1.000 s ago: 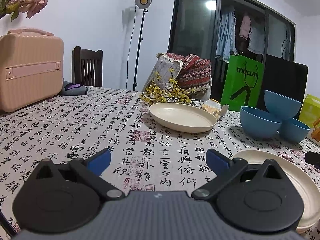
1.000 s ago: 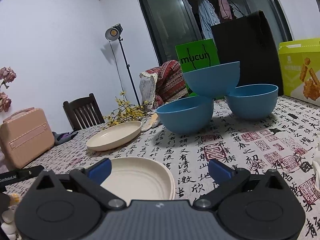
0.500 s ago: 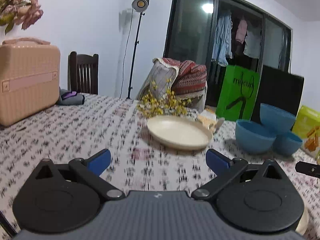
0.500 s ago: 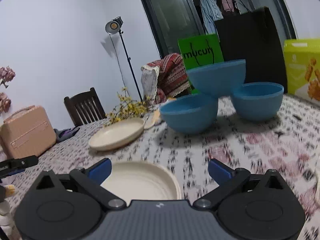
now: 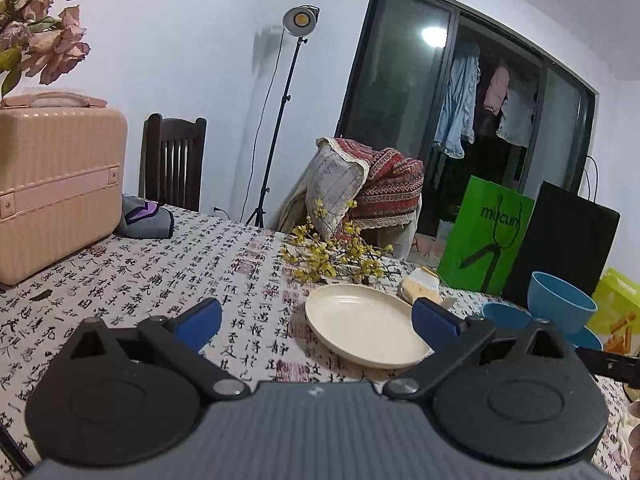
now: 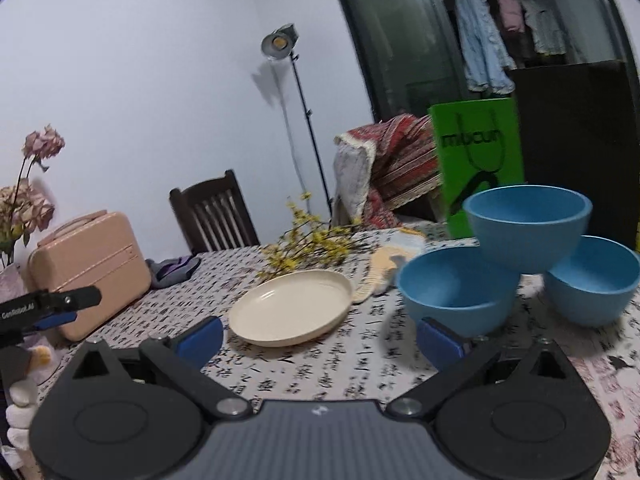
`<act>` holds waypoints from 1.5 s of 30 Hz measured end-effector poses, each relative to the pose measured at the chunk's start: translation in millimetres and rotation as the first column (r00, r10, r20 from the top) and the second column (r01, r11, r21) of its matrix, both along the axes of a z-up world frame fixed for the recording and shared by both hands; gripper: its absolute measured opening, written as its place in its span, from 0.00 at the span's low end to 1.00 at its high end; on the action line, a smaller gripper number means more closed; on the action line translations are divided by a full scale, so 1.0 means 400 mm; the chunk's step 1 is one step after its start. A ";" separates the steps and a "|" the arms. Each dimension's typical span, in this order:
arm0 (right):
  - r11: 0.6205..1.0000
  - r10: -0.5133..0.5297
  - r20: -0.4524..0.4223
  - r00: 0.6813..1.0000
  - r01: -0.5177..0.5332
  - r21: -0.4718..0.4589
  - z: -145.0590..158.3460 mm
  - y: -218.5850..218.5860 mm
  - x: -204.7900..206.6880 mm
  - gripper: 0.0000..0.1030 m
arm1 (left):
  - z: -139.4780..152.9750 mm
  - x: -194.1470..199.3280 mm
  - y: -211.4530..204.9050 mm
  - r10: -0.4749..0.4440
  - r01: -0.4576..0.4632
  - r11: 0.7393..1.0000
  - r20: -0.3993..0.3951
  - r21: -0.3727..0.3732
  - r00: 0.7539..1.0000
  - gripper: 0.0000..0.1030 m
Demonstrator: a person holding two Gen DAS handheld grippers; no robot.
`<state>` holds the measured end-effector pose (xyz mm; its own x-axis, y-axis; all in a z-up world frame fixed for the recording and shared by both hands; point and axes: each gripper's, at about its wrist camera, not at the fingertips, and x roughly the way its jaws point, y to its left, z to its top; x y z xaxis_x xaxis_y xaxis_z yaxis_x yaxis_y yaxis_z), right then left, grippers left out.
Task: Organize plates and bowls
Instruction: 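Move both open grippers back toward the last cream plate by the flowers, then position both grippers at the rim of the cream plate beside the glove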
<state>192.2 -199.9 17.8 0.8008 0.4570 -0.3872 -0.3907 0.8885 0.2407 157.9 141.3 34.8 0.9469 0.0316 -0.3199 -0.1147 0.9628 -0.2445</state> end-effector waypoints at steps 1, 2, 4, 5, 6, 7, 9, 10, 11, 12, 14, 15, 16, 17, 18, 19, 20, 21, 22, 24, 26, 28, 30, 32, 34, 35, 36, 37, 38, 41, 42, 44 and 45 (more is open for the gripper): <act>1.000 0.005 -0.006 1.000 -0.005 -0.003 0.004 0.012 0.006 1.00 | 0.002 0.007 0.004 0.000 0.000 1.000 -0.001 -0.004 1.000 1.00; 1.000 0.008 -0.011 1.000 -0.008 -0.009 0.009 0.026 0.016 1.00 | 0.003 0.014 0.007 0.000 0.000 1.000 -0.003 -0.008 1.000 1.00; 1.000 0.010 -0.019 1.000 -0.010 -0.017 0.017 0.052 0.033 1.00 | 0.006 0.028 0.014 0.002 -0.002 1.000 -0.008 -0.013 1.000 1.00; 1.000 0.009 -0.026 1.000 -0.010 -0.021 0.023 0.067 0.044 1.00 | 0.009 0.037 0.018 0.005 -0.006 1.000 -0.010 -0.013 1.000 1.00; 1.000 0.009 -0.033 0.999 -0.010 -0.023 0.026 0.078 0.055 1.00 | 0.014 0.046 0.022 0.015 -0.015 1.000 -0.011 -0.013 1.000 1.00; 1.000 0.007 -0.038 0.999 -0.008 -0.026 0.029 0.088 0.064 1.00 | 0.017 0.053 0.024 0.020 -0.020 1.000 -0.011 -0.013 1.000 1.00; 0.999 0.002 -0.048 0.999 -0.004 -0.036 0.035 0.110 0.086 1.00 | 0.028 0.070 0.030 0.024 -0.025 1.000 -0.007 -0.016 1.000 1.00; 0.999 0.003 -0.052 0.999 -0.005 -0.041 0.036 0.119 0.096 1.00 | 0.034 0.079 0.032 0.025 -0.025 1.000 -0.006 -0.019 1.000 1.00; 0.999 0.002 -0.057 0.998 -0.005 -0.047 0.038 0.131 0.109 1.00 | 0.038 0.088 0.034 0.026 -0.026 0.999 -0.007 -0.020 1.000 1.00; 0.999 0.001 -0.064 0.998 -0.005 -0.051 0.040 0.141 0.119 1.00 | 0.043 0.099 0.036 0.027 -0.027 0.999 -0.008 -0.022 1.000 1.00; 0.999 0.003 -0.079 0.997 -0.008 -0.053 0.041 0.157 0.138 1.00 | 0.049 0.118 0.038 0.026 -0.026 0.999 -0.010 -0.024 1.000 1.00; 0.999 0.005 -0.088 0.996 -0.010 -0.053 0.042 0.166 0.150 1.00 | 0.052 0.130 0.038 0.025 -0.026 0.999 -0.012 -0.026 1.000 1.00; 0.999 0.000 -0.094 0.996 -0.005 -0.053 0.044 0.174 0.160 1.00 | 0.054 0.141 0.039 0.024 -0.025 0.999 -0.015 -0.029 1.000 1.00; 0.998 -0.007 -0.099 0.995 0.001 -0.055 0.044 0.179 0.168 1.00 | 0.055 0.151 0.038 0.023 -0.023 0.999 -0.018 -0.032 1.000 1.00; 0.998 -0.013 -0.106 0.994 0.007 -0.056 0.046 0.186 0.179 1.00 | 0.056 0.165 0.038 0.020 -0.021 0.999 -0.023 -0.035 1.000 1.00; 0.999 -0.016 -0.113 0.993 0.010 -0.054 0.049 0.192 0.191 1.00 | 0.056 0.177 0.038 0.019 -0.020 0.999 -0.028 -0.036 0.999 1.00; 0.999 -0.017 -0.120 0.993 0.011 -0.052 0.052 0.197 0.202 1.00 | 0.056 0.191 0.037 0.021 -0.022 0.999 -0.033 -0.036 0.999 1.00; 0.999 -0.016 -0.131 0.991 0.010 -0.047 0.055 0.203 0.216 1.00 | 0.055 0.205 0.035 0.023 -0.024 0.999 -0.037 -0.033 0.999 1.00; 0.999 -0.017 -0.139 0.990 0.011 -0.045 0.055 0.207 0.227 1.00 | 0.053 0.218 0.034 0.025 -0.026 0.999 -0.038 -0.032 0.999 1.00; 0.999 -0.019 -0.159 0.987 0.013 -0.040 0.059 0.219 0.255 1.00 | 0.047 0.252 0.037 0.028 -0.030 0.999 -0.047 -0.040 0.999 1.00; 0.999 -0.025 -0.183 0.983 0.020 -0.031 0.061 0.230 0.286 1.00 | 0.039 0.284 0.040 0.044 -0.048 0.998 -0.067 -0.047 0.997 1.00; 1.000 -0.026 -0.203 0.979 0.023 -0.020 0.062 0.238 0.315 1.00 | 0.032 0.316 0.045 0.060 -0.065 0.996 -0.083 -0.053 0.995 1.00; 0.999 -0.033 -0.214 0.976 0.030 -0.015 0.060 0.247 0.343 1.00 | 0.025 0.347 0.049 0.075 -0.081 0.995 -0.096 -0.058 0.993 1.00; 0.999 -0.041 -0.226 0.973 0.039 -0.013 0.057 0.254 0.371 1.00 | 0.016 0.374 0.054 0.091 -0.099 0.993 -0.110 -0.069 0.990 1.00; 0.999 -0.044 -0.245 0.969 0.046 0.003 0.054 0.261 0.396 1.00 | 0.006 0.396 0.060 0.103 -0.114 0.989 -0.119 -0.089 0.988 1.00; 0.999 -0.044 -0.247 0.968 0.047 0.005 0.053 0.265 0.403 1.00 | 0.002 0.407 0.064 0.106 -0.119 0.988 -0.125 -0.100 0.986 1.00; 0.999 -0.046 -0.247 0.968 0.048 0.001 0.053 0.272 0.414 1.00 | -0.004 0.420 0.066 0.110 -0.125 0.986 -0.134 -0.114 0.985 1.00; 0.999 -0.047 -0.247 0.968 0.048 -0.005 0.053 0.278 0.423 1.00 | -0.009 0.432 0.068 0.113 -0.131 0.984 -0.141 -0.124 0.984 1.00; 0.999 -0.049 -0.249 0.967 0.048 -0.011 0.052 0.284 0.435 1.00 | -0.014 0.446 0.070 0.117 -0.137 0.982 -0.148 -0.132 0.982 1.00; 0.998 -0.055 -0.260 0.964 0.047 -0.035 0.040 0.303 0.470 1.00 | -0.033 0.482 0.075 0.128 -0.154 0.976 -0.167 -0.152 0.978 1.00; 0.998 -0.060 -0.263 0.963 0.051 -0.042 0.034 0.308 0.483 1.00 | -0.041 0.493 0.076 0.128 -0.156 0.975 -0.174 -0.159 0.976 1.00; 0.997 -0.075 -0.276 0.958 0.064 -0.048 0.022 0.316 0.504 1.00 | -0.060 0.508 0.076 0.129 -0.161 0.973 -0.188 -0.168 0.974 1.00; 0.997 -0.076 -0.284 0.956 0.066 -0.047 0.014 0.319 0.515 1.00 | -0.072 0.516 0.078 0.130 -0.165 0.971 -0.196 -0.171 0.972 1.00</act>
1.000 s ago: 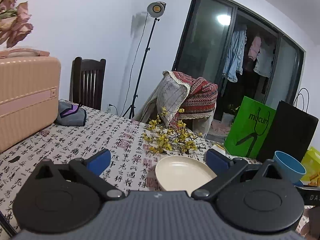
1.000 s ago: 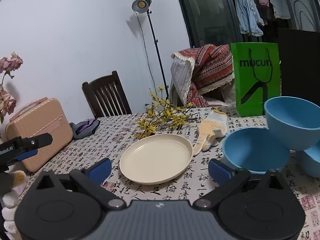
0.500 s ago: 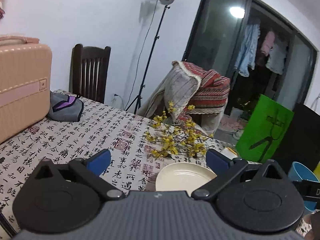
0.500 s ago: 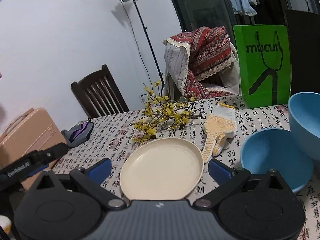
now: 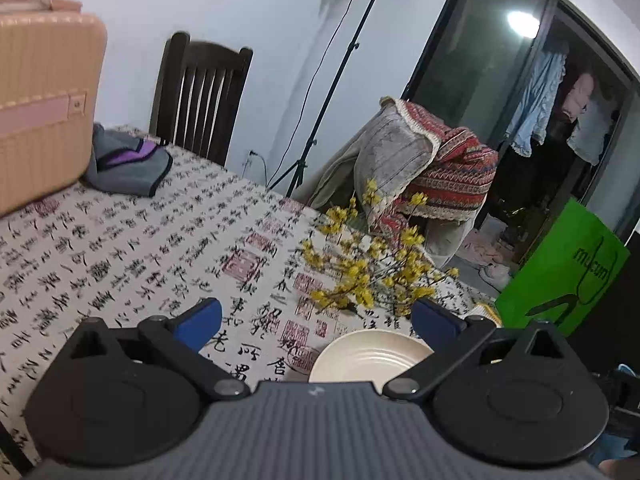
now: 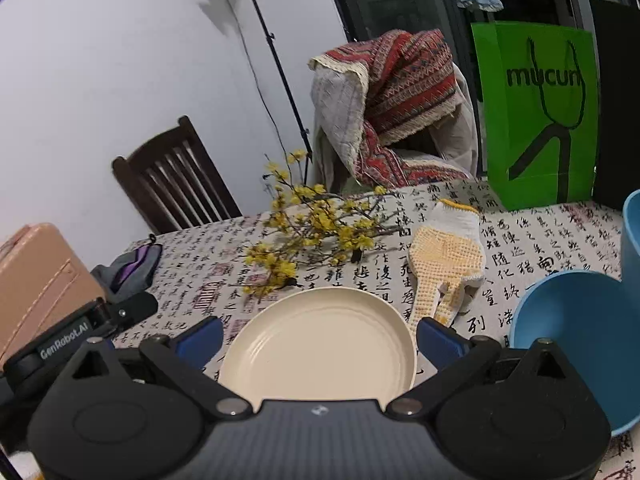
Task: Organize plates and bowls
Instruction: 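Position both grippers at the rim of the cream plate beside the glove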
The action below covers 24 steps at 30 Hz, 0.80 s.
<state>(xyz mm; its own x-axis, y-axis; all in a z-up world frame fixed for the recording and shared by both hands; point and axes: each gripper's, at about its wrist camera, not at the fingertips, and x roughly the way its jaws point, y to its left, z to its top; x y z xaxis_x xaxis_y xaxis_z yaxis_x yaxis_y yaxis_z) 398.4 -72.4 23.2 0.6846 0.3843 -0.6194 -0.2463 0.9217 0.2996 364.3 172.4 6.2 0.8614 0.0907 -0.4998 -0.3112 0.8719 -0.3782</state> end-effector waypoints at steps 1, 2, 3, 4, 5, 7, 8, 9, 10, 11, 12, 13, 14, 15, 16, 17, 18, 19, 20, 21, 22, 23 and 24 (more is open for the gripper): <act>1.000 -0.001 -0.003 1.000 0.001 -0.004 -0.006 0.004 0.010 1.00 | -0.012 0.007 0.003 0.004 -0.004 1.000 -0.008 -0.003 1.000 1.00; 1.000 -0.003 -0.004 1.000 0.003 -0.011 -0.013 0.007 0.016 1.00 | -0.026 0.014 0.007 0.008 -0.009 1.000 -0.015 -0.011 1.000 1.00; 1.000 -0.008 -0.010 1.000 0.007 -0.022 -0.021 0.011 0.026 1.00 | -0.038 0.019 0.012 0.010 -0.010 1.000 -0.019 -0.023 1.000 1.00; 0.999 -0.008 -0.017 1.000 0.008 -0.031 -0.029 0.015 0.036 1.00 | -0.052 0.024 0.016 0.005 -0.006 0.999 -0.023 -0.040 1.000 1.00; 0.999 -0.010 -0.025 1.000 0.009 -0.040 -0.038 0.019 0.045 1.00 | -0.064 0.029 0.018 -0.001 0.000 0.999 -0.025 -0.050 1.000 1.00; 0.998 -0.013 -0.038 0.999 0.011 -0.055 -0.057 0.022 0.061 1.00 | -0.089 0.041 0.022 -0.010 0.007 0.998 -0.043 -0.056 0.999 0.99; 0.998 -0.013 -0.044 0.999 0.010 -0.061 -0.067 0.024 0.068 1.00 | -0.102 0.047 0.021 -0.006 0.003 0.999 -0.055 -0.052 0.998 0.99; 0.998 -0.014 -0.051 0.999 0.011 -0.070 -0.077 0.027 0.077 1.00 | -0.112 0.050 0.018 -0.005 0.003 0.999 -0.060 -0.041 0.998 0.98; 0.997 -0.016 -0.056 0.998 0.011 -0.080 -0.087 0.029 0.083 1.00 | -0.122 0.054 0.015 -0.007 0.005 1.000 -0.064 -0.030 0.998 0.96; 0.996 -0.017 -0.060 0.998 0.011 -0.088 -0.093 0.031 0.088 1.00 | -0.132 0.059 0.012 -0.011 0.009 1.000 -0.071 -0.027 0.997 0.96; 0.995 -0.018 -0.065 0.998 0.011 -0.099 -0.102 0.032 0.095 0.99 | -0.141 0.062 0.010 -0.017 0.015 0.999 -0.078 -0.031 0.997 0.94; 0.994 -0.021 -0.069 0.997 0.013 -0.107 -0.110 0.033 0.101 0.99 | -0.150 0.066 0.009 -0.026 0.023 0.999 -0.086 -0.039 0.996 0.93; 0.994 -0.025 -0.071 0.997 0.017 -0.111 -0.115 0.033 0.105 0.99 | -0.156 0.069 0.007 -0.030 0.026 0.999 -0.093 -0.043 0.995 0.91; 0.993 -0.029 -0.075 0.997 0.020 -0.112 -0.121 0.031 0.108 0.98 | -0.161 0.071 0.005 -0.028 0.025 0.999 -0.099 -0.038 0.995 0.90; 0.993 -0.031 -0.078 0.996 0.022 -0.114 -0.127 0.031 0.112 0.97 | -0.164 0.071 0.003 -0.026 0.023 0.999 -0.100 -0.033 0.995 0.89; 0.993 -0.033 -0.080 0.996 0.024 -0.119 -0.133 0.030 0.115 0.93 | -0.168 0.072 0.001 -0.031 0.028 0.999 -0.099 -0.031 0.995 0.88; 0.992 -0.034 -0.083 0.996 0.024 -0.126 -0.139 0.031 0.117 0.89 | -0.170 0.072 -0.002 -0.036 0.033 0.999 -0.101 -0.030 0.994 0.86; 0.991 -0.034 -0.086 0.996 0.022 -0.132 -0.145 0.031 0.119 0.88 | -0.172 0.073 -0.005 -0.037 0.035 0.999 -0.103 -0.026 0.994 0.84; 0.990 -0.031 -0.090 0.995 0.018 -0.137 -0.151 0.032 0.121 0.87 | -0.173 0.072 -0.009 -0.042 0.040 0.999 -0.101 -0.022 0.994 0.83; 0.989 -0.030 -0.093 0.995 0.016 -0.144 -0.159 0.033 0.123 0.84 | -0.175 0.072 -0.013 -0.048 0.046 0.999 -0.100 -0.017 0.994 0.81; 0.988 -0.032 -0.093 0.995 0.017 -0.154 -0.164 0.034 0.124 0.83 | -0.177 0.074 -0.018 -0.052 0.051 0.999 -0.101 -0.010 0.994 0.80; 0.986 -0.033 -0.094 0.995 0.017 -0.164 -0.170 0.035 0.126 0.79 | -0.178 0.074 -0.023 -0.054 0.054 0.999 -0.103 -0.001 0.993 0.79; 0.985 -0.033 -0.095 0.995 0.016 -0.171 -0.175 0.035 0.128 0.76 | -0.181 0.075 -0.028 -0.056 0.057 0.998 -0.105 0.009 0.993 0.78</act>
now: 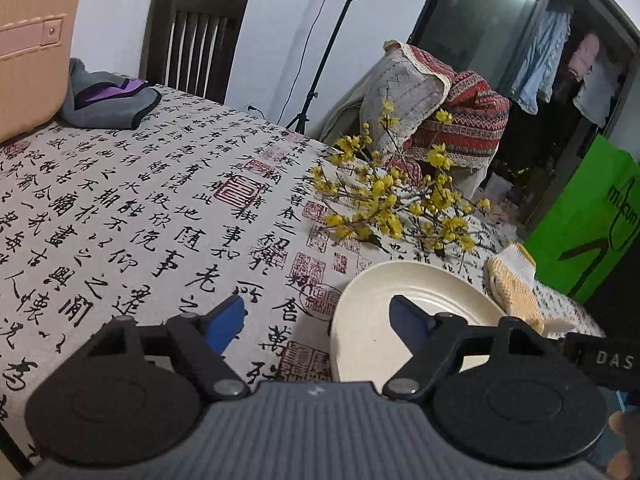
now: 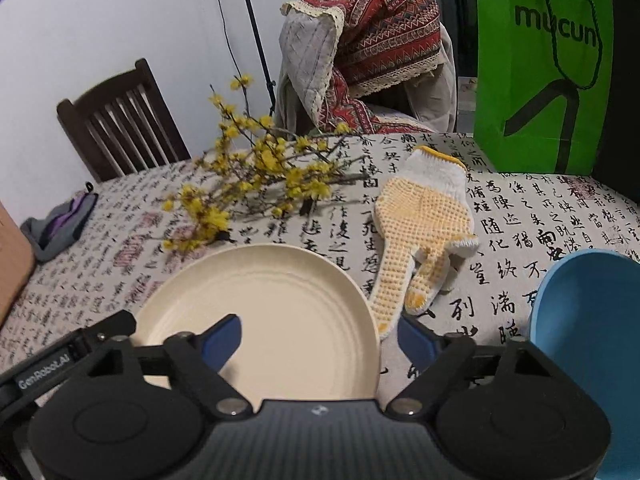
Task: Organize plates and bowls
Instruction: 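Position both grippers at the rim of the cream plate beside the glove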
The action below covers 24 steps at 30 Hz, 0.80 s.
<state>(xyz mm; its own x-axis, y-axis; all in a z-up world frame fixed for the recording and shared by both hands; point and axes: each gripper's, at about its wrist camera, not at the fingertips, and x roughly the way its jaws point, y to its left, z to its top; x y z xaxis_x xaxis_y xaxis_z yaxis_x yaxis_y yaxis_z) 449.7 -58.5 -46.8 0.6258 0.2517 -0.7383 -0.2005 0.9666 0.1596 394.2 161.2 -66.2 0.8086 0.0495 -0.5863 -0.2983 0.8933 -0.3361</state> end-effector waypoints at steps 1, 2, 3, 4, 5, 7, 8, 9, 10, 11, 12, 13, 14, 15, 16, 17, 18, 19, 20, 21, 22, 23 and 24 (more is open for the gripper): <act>1.000 0.000 -0.003 1.000 0.000 -0.006 -0.005 -0.001 0.003 0.74 | -0.002 0.001 -0.004 -0.003 0.003 1.000 -0.001 0.006 1.000 0.76; 1.000 -0.001 -0.006 1.000 0.001 -0.009 -0.010 -0.004 0.005 0.69 | -0.006 0.002 -0.008 -0.009 0.009 1.000 -0.004 0.012 1.000 0.74; 1.000 -0.003 -0.012 1.000 0.003 -0.009 -0.015 -0.007 0.008 0.63 | -0.008 0.004 -0.011 -0.014 0.014 1.000 -0.006 0.013 1.000 0.72; 1.000 -0.003 -0.017 1.000 0.003 -0.008 -0.018 -0.010 0.009 0.60 | -0.009 0.005 -0.012 -0.018 0.018 1.000 -0.007 0.014 1.000 0.71; 1.000 -0.006 -0.023 1.000 0.006 -0.009 -0.023 -0.013 0.011 0.55 | -0.010 0.005 -0.014 -0.020 0.021 1.000 -0.007 0.015 1.000 0.71; 1.000 -0.015 -0.029 0.999 0.014 -0.015 -0.031 -0.018 0.015 0.52 | -0.012 0.006 -0.014 -0.024 0.025 1.000 -0.008 0.013 1.000 0.69; 1.000 -0.018 -0.030 0.999 0.017 -0.016 -0.034 -0.020 0.017 0.49 | -0.014 0.007 -0.015 -0.028 0.028 1.000 -0.013 0.010 1.000 0.67; 1.000 -0.018 -0.029 0.999 0.018 -0.017 -0.037 -0.022 0.018 0.46 | -0.017 0.010 -0.015 -0.036 0.036 0.999 -0.019 0.007 0.999 0.62; 1.000 -0.017 -0.030 0.999 0.016 -0.017 -0.040 -0.022 0.020 0.44 | -0.020 0.011 -0.017 -0.046 0.046 0.999 -0.024 0.001 0.999 0.56; 1.000 -0.015 -0.033 0.999 0.014 -0.018 -0.044 -0.022 0.023 0.40 | -0.022 0.014 -0.019 -0.052 0.052 0.999 -0.030 -0.002 0.998 0.55; 1.000 -0.011 -0.037 0.999 0.010 -0.016 -0.048 -0.021 0.025 0.35 | -0.025 0.016 -0.021 -0.057 0.057 0.998 -0.036 -0.001 0.998 0.53; 1.000 -0.010 -0.038 0.999 0.009 -0.018 -0.051 -0.020 0.026 0.33 | -0.026 0.016 -0.022 -0.058 0.059 0.998 -0.038 0.002 0.998 0.52; 1.000 -0.011 -0.035 0.999 0.010 -0.025 -0.052 -0.018 0.025 0.32 | -0.027 0.017 -0.023 -0.059 0.059 0.998 -0.040 0.004 0.997 0.51; 0.999 -0.012 -0.032 0.999 0.011 -0.032 -0.053 -0.016 0.025 0.30 | -0.028 0.018 -0.022 -0.062 0.062 0.998 -0.040 0.001 0.997 0.50; 0.999 -0.012 -0.030 0.999 0.011 -0.036 -0.055 -0.016 0.026 0.29 | -0.029 0.018 -0.022 -0.064 0.064 0.998 -0.040 -0.001 0.997 0.49; 0.999 -0.014 -0.030 0.999 0.013 -0.039 -0.057 -0.016 0.027 0.27 | -0.030 0.018 -0.022 -0.066 0.066 0.998 -0.042 0.000 0.997 0.49; 0.999 -0.017 -0.032 0.999 0.016 -0.041 -0.059 -0.016 0.029 0.25 | -0.031 0.019 -0.023 -0.070 0.071 0.998 -0.044 0.001 0.997 0.46; 0.999 -0.019 -0.035 0.999 0.018 -0.045 -0.062 -0.015 0.031 0.24 | -0.032 0.020 -0.024 -0.074 0.074 0.997 -0.045 0.004 0.996 0.43; 0.998 -0.021 -0.037 0.999 0.019 -0.052 -0.067 -0.015 0.033 0.21 | -0.032 0.020 -0.025 -0.078 0.078 0.997 -0.045 0.005 0.996 0.41; 0.998 -0.023 -0.038 0.999 0.021 -0.056 -0.070 -0.015 0.035 0.19 | -0.031 0.021 -0.025 -0.081 0.082 0.997 -0.045 0.005 0.996 0.38; 0.998 -0.023 -0.037 0.999 0.021 -0.056 -0.073 -0.016 0.036 0.19 | -0.032 0.021 -0.026 -0.087 0.087 0.996 -0.045 0.004 0.995 0.35; 0.998 -0.023 -0.034 0.999 0.021 -0.052 -0.073 -0.017 0.035 0.19 | -0.033 0.022 -0.027 -0.091 0.091 0.996 -0.045 0.003 0.995 0.34; 0.998 -0.022 -0.032 0.999 0.020 -0.051 -0.073 -0.018 0.034 0.18 | -0.033 0.022 -0.028 -0.094 0.094 0.996 -0.045 0.006 0.995 0.31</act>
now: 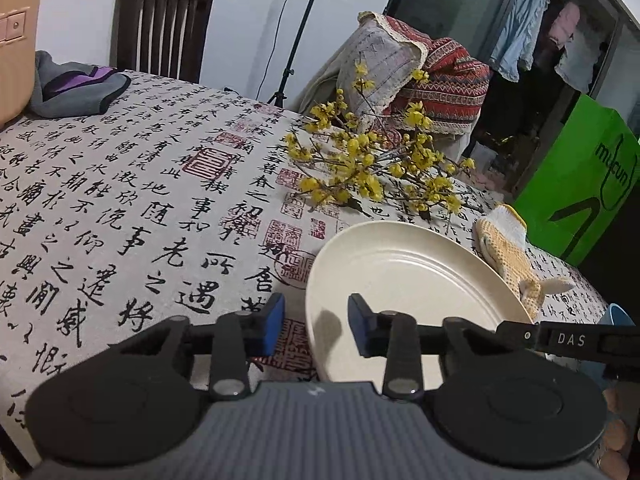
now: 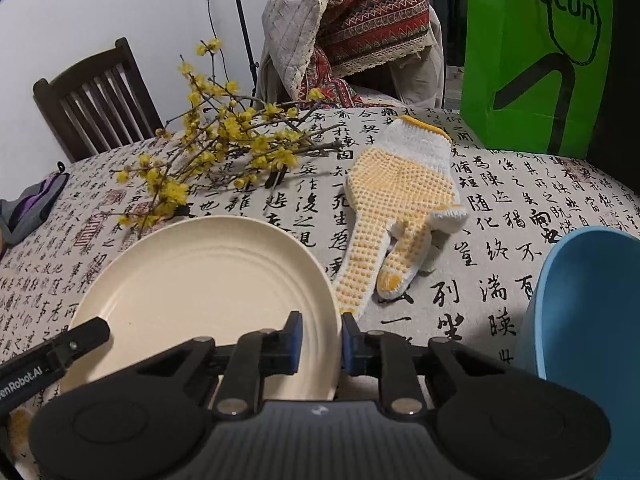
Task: Organize plates and bowls
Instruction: 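Position both grippers at the rim of the cream plate beside the glove, then close both grippers on the rim of the cream plate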
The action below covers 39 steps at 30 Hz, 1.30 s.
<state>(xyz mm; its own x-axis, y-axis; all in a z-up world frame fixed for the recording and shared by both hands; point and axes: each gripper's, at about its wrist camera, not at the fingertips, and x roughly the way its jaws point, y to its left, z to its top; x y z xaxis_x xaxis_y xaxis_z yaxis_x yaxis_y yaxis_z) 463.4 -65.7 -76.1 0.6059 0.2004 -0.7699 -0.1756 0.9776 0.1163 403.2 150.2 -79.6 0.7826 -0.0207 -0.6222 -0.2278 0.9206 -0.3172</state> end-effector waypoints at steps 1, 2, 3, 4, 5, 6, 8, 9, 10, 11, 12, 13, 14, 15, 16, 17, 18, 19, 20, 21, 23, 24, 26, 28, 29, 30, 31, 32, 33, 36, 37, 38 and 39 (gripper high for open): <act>1.000 0.003 0.003 1.000 -0.003 -0.003 0.000 0.000 -0.001 0.18 | 0.000 0.001 -0.001 -0.004 0.004 1.000 -0.001 0.002 1.000 0.27; 1.000 0.007 0.006 1.000 -0.007 -0.007 0.000 0.000 -0.002 0.17 | -0.002 0.002 -0.002 -0.009 0.009 1.000 -0.002 -0.001 1.000 0.25; 1.000 0.013 0.012 1.000 -0.013 -0.010 0.001 0.001 -0.004 0.15 | -0.002 0.003 -0.002 -0.013 0.013 1.000 -0.003 -0.003 1.000 0.22; 1.000 0.016 0.015 1.000 -0.016 -0.010 0.003 0.002 -0.006 0.14 | -0.002 0.003 -0.003 -0.014 0.014 1.000 -0.003 -0.001 1.000 0.21; 1.000 0.020 0.020 1.000 -0.020 -0.010 0.004 0.002 -0.008 0.13 | -0.003 0.003 -0.003 -0.011 0.011 1.000 -0.002 0.002 1.000 0.21; 1.000 0.023 0.024 0.999 -0.023 -0.015 0.005 0.003 -0.009 0.12 | -0.003 0.003 -0.002 -0.009 0.009 1.000 -0.003 0.003 1.000 0.19; 0.999 0.031 0.031 0.999 -0.031 -0.025 0.007 0.004 -0.011 0.11 | -0.003 0.004 0.002 -0.003 0.003 1.000 -0.004 0.000 1.000 0.19; 0.999 0.038 0.033 0.999 -0.037 -0.028 0.007 0.005 -0.013 0.11 | -0.003 0.003 0.003 0.001 -0.001 1.000 -0.003 0.000 1.000 0.19; 0.999 0.044 0.034 0.998 -0.043 -0.029 0.008 0.006 -0.016 0.11 | -0.003 0.003 0.004 0.003 -0.003 1.000 -0.001 0.001 1.000 0.19; 0.998 0.050 0.036 0.998 -0.049 -0.033 0.008 0.008 -0.018 0.11 | -0.002 0.002 0.004 0.005 -0.005 1.000 0.000 0.004 1.000 0.19; 0.997 0.059 0.039 0.998 -0.057 -0.042 0.009 0.011 -0.022 0.11 | -0.002 0.002 0.004 0.007 -0.007 1.000 -0.001 0.005 1.000 0.19; 0.997 0.067 0.042 0.997 -0.065 -0.052 0.011 0.015 -0.027 0.11 | -0.001 0.003 0.004 0.008 -0.008 1.000 -0.002 0.008 1.000 0.19; 0.996 0.073 0.046 0.996 -0.070 -0.058 0.013 0.018 -0.030 0.11 | -0.001 0.002 0.004 0.010 -0.010 1.000 -0.001 0.010 1.000 0.19; 0.995 0.078 0.049 0.996 -0.075 -0.062 0.015 0.020 -0.032 0.11 | 0.000 0.001 0.005 0.011 -0.011 1.000 -0.001 0.011 1.000 0.19; 0.995 0.083 0.054 0.995 -0.079 -0.067 0.016 0.021 -0.034 0.11 | 0.000 0.001 0.006 0.012 -0.012 1.000 0.000 0.012 1.000 0.19; 0.994 0.086 0.056 0.995 -0.082 -0.070 0.017 0.022 -0.036 0.11 | 0.000 0.000 0.006 0.013 -0.013 1.000 -0.001 0.013 1.000 0.19; 0.994 0.088 0.057 0.994 -0.084 -0.071 0.018 0.023 -0.038 0.11 | 0.000 0.000 0.006 0.013 -0.013 1.000 -0.002 0.016 1.000 0.19; 0.994 0.090 0.058 0.994 -0.086 -0.070 0.018 0.022 -0.039 0.11 | 0.000 0.001 0.005 0.012 -0.012 1.000 -0.002 0.020 1.000 0.19; 0.993 0.093 0.059 0.994 -0.089 -0.071 0.018 0.022 -0.041 0.11 | 0.001 0.000 0.005 0.012 -0.012 1.000 -0.001 0.022 1.000 0.19; 0.993 0.097 0.062 0.993 -0.092 -0.074 0.018 0.022 -0.043 0.11 | 0.002 0.000 0.004 0.012 -0.012 1.000 0.001 0.024 1.000 0.19; 0.992 0.104 0.065 0.992 -0.098 -0.077 0.019 0.022 -0.046 0.11 | 0.003 -0.001 0.004 0.013 -0.013 1.000 0.004 0.027 1.000 0.19; 0.992 0.108 0.068 0.992 -0.102 -0.080 0.019 0.023 -0.048 0.11 | 0.003 -0.001 0.003 0.013 -0.013 0.999 0.005 0.030 1.000 0.19; 0.989 0.117 0.075 0.990 -0.109 -0.096 0.019 0.026 -0.053 0.10 | 0.007 -0.004 0.000 0.013 -0.014 0.999 0.011 0.040 1.000 0.19; 0.987 0.123 0.081 0.989 -0.113 -0.112 0.018 0.026 -0.058 0.08 | 0.009 -0.006 -0.002 0.011 -0.012 0.999 0.017 0.046 1.000 0.19; 0.986 0.125 0.081 0.989 -0.116 -0.116 0.017 0.027 -0.060 0.08 | 0.010 -0.006 -0.002 0.010 -0.011 0.999 0.019 0.046 1.000 0.19; 0.986 0.128 0.084 0.988 -0.117 -0.119 0.016 0.027 -0.062 0.08 | 0.011 -0.007 -0.002 0.010 -0.011 0.999 0.020 0.048 1.000 0.19; 0.986 0.129 0.085 0.988 -0.119 -0.120 0.017 0.027 -0.063 0.08 | 0.011 -0.007 -0.003 0.010 -0.011 0.999 0.021 0.050 1.000 0.19; 0.986 0.130 0.088 0.988 -0.120 -0.118 0.018 0.026 -0.065 0.08 | 0.011 -0.007 -0.002 0.011 -0.012 0.999 0.021 0.050 1.000 0.19; 0.986 0.131 0.091 0.987 -0.121 -0.115 0.018 0.024 -0.066 0.08 | 0.012 -0.008 -0.002 0.012 -0.013 0.999 0.022 0.049 1.000 0.19; 0.986 0.139 0.102 0.985 -0.128 -0.111 0.023 0.020 -0.072 0.08 | 0.015 -0.010 0.001 0.015 -0.016 0.999 0.027 0.049 1.000 0.19; 0.985 0.141 0.106 0.984 -0.130 -0.111 0.025 0.021 -0.075 0.08 | 0.016 -0.012 0.002 0.016 -0.017 0.999 0.028 0.048 0.999 0.19; 0.985 0.143 0.110 0.984 -0.131 -0.110 0.027 0.021 -0.077 0.08 | 0.018 -0.013 0.003 0.017 -0.019 0.999 0.031 0.049 0.999 0.19; 0.985 0.144 0.115 0.983 -0.132 -0.107 0.029 0.020 -0.080 0.08 | 0.019 -0.015 0.003 0.018 -0.019 0.999 0.033 0.049 0.999 0.19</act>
